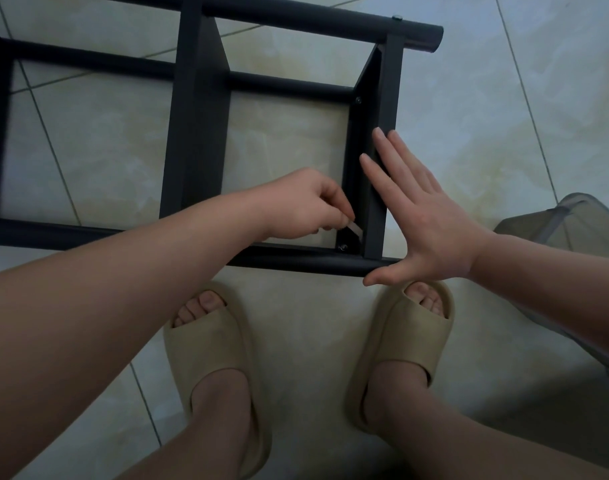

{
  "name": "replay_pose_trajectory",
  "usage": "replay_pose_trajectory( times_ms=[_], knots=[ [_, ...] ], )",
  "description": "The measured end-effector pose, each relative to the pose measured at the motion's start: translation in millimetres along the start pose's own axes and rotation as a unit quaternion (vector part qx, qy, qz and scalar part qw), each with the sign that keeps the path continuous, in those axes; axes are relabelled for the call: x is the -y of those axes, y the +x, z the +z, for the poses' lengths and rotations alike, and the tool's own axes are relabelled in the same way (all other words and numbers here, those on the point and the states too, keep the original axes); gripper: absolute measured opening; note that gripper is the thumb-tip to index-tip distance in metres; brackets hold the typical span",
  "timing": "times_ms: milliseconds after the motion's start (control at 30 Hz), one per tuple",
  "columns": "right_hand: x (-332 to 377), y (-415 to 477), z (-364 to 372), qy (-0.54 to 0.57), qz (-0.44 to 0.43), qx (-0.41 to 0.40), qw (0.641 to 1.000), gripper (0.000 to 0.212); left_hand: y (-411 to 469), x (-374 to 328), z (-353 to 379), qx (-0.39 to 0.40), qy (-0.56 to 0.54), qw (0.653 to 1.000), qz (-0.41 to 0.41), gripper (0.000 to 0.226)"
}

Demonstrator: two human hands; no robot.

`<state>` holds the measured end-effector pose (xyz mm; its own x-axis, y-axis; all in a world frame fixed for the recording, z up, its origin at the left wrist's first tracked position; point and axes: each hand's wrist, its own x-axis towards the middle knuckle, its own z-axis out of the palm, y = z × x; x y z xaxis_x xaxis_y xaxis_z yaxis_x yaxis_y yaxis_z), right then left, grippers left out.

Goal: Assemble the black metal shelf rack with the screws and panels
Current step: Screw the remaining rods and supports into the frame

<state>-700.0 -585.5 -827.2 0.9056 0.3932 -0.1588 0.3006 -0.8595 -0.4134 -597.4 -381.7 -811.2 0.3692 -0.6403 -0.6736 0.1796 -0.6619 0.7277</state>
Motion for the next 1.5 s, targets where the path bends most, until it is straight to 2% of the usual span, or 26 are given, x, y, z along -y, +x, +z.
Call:
replay_pose_trajectory(
  times_ms=[233, 333, 433, 700, 900, 1100, 1367, 1500],
  knots=[
    [0.4, -0.6, -1.1, -0.014, 0.005, 0.001, 1.000, 0.132, 6.5, -1.5, 7.6, -0.013, -0.194, 0.977, -0.091, 0.008],
    [0.6, -0.2, -1.1, -0.033, 0.002, -0.001, 0.999, 0.133, 9.0, -1.4, 9.2, -0.034, -0.222, 0.969, -0.104, 0.005],
    [-0.5, 0.4, -0.7, -0.049, -0.008, -0.004, 0.999, 0.133, 10.7, -1.3, 11.5, -0.054, -0.253, 0.959, -0.117, 0.016],
    [-1.6, 0.8, 0.5, -0.058, -0.016, -0.006, 0.998, 0.133, 11.0, -5.4, 11.7, -0.097, -0.285, 0.947, -0.112, 0.011],
    [-1.7, 1.0, 0.5, -0.047, -0.016, -0.007, 0.999, 0.132, 10.9, -5.3, 13.6, -0.070, -0.297, 0.945, -0.120, 0.006],
    [-1.1, 1.2, 0.3, -0.043, -0.016, -0.003, 0.999, 0.132, 8.8, -3.4, 13.3, -0.051, -0.268, 0.953, -0.128, 0.014],
    [-1.0, 1.1, -0.2, -0.039, -0.014, -0.004, 0.999, 0.132, 6.9, -4.9, 13.9, -0.058, -0.264, 0.954, -0.128, 0.010],
    [-1.5, 1.0, 0.4, -0.037, -0.014, -0.004, 0.999, 0.132, 6.7, -6.7, 13.9, -0.031, -0.260, 0.954, -0.145, 0.011]
  ],
)
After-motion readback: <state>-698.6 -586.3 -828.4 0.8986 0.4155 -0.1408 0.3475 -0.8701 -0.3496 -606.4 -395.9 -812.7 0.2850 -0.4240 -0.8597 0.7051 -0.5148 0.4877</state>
